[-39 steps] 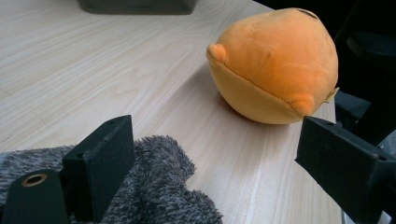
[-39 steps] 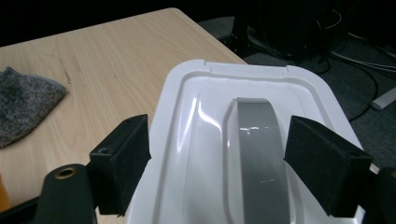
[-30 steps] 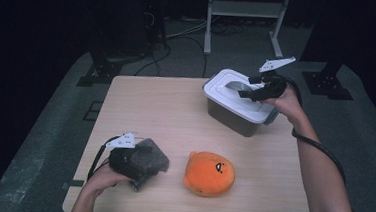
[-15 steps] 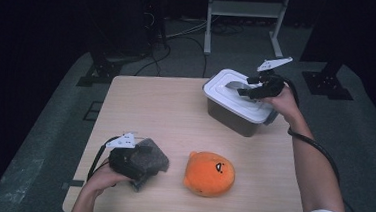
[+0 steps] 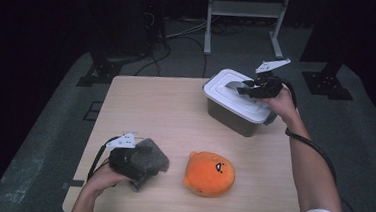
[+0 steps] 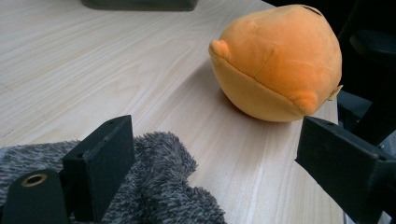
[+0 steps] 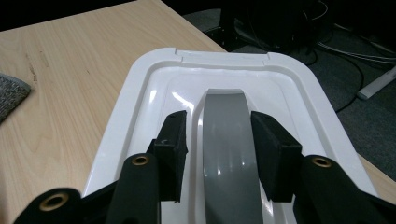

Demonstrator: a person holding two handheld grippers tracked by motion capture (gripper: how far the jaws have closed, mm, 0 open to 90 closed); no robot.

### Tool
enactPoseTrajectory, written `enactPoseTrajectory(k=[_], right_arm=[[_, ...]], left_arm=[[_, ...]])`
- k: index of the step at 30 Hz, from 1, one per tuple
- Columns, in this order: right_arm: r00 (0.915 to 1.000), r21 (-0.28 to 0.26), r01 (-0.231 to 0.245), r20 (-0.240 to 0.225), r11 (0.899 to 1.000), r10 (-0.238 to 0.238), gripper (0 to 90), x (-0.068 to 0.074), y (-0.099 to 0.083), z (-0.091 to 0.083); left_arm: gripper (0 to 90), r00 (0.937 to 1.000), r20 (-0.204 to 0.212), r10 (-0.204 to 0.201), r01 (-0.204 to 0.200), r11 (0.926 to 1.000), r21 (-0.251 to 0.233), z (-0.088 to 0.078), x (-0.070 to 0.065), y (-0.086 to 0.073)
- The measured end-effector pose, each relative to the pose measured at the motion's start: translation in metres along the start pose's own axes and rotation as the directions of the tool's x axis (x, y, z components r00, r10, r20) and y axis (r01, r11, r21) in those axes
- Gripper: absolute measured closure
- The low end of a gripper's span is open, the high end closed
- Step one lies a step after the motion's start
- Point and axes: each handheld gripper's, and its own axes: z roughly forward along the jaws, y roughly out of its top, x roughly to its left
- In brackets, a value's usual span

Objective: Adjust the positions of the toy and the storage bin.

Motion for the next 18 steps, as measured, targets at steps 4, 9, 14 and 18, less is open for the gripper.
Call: enactPoseTrajectory(k=[4, 9, 14, 18], right_arm=[[1.0000, -0.008, -0.001, 0.003, 1.000, 0.001, 64.1, -0.0007, -0.0010, -0.0008], [0.9999, -0.010, -0.014, -0.010, 1.000, 0.014, 65.3, -0.0023, -0.0020, -0.0018], [0.9997, -0.012, -0.012, -0.022, 1.000, 0.012, 65.6, -0.0021, -0.0026, -0.0024], [0.9993, -0.008, -0.007, -0.037, 1.000, 0.007, 65.7, -0.0004, -0.0027, -0.0034]], left_arm=[[10.4, 1.0000, -0.001, -0.001, 0.001, 1.0000, 0.000, -0.0001, 0.0002, -0.0002], [10.4, 1.0000, -0.001, -0.004, 0.004, 1.0000, 0.000, -0.0002, 0.0002, -0.0001], [10.4, 1.0000, -0.001, -0.005, 0.005, 1.0000, 0.002, -0.0001, 0.0002, -0.0005], [10.3, 1.0000, 0.000, -0.004, 0.004, 1.0000, 0.001, 0.0000, -0.0002, -0.0002]])
